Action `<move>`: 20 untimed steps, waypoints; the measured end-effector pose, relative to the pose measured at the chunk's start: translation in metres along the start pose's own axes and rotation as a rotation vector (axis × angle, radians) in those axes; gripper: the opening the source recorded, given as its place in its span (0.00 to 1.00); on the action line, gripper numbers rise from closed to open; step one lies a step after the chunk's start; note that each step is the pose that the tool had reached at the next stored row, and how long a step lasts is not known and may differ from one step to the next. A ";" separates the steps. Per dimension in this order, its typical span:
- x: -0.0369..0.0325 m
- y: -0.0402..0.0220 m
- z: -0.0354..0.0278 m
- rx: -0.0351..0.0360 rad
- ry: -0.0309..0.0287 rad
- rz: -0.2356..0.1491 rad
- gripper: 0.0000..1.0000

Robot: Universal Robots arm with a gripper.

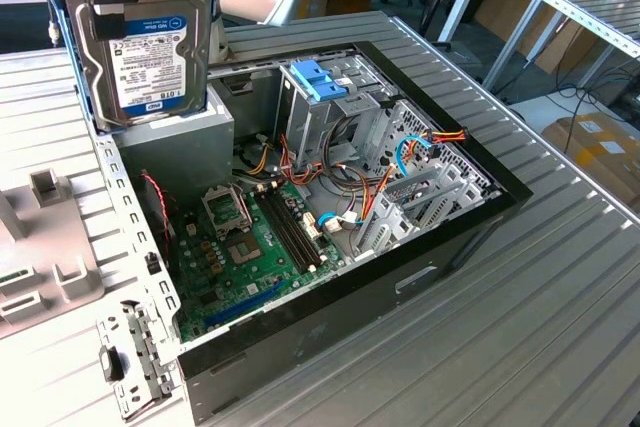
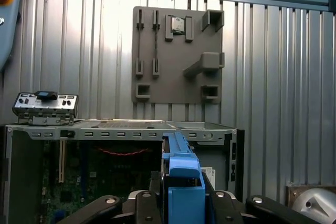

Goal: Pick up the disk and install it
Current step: 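Pick up the disk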

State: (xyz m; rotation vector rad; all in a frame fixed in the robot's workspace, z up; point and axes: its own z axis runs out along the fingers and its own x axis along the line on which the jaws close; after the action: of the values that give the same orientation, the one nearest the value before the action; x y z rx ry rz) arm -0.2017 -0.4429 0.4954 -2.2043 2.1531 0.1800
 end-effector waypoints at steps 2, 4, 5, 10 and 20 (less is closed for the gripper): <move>0.0014 -0.0004 -0.0002 0.0000 0.0001 0.000 0.37; 0.0036 -0.0010 -0.0003 0.0000 -0.0001 0.000 0.37; 0.0044 -0.0014 -0.0004 0.0000 0.0000 0.000 0.37; 0.0075 -0.0025 -0.0006 0.0000 0.0000 0.000 0.37; 0.0114 -0.0045 -0.0009 0.0000 0.0000 0.000 0.37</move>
State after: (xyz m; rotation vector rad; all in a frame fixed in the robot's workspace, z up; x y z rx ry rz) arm -0.1969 -0.4542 0.4948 -2.2043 2.1532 0.1800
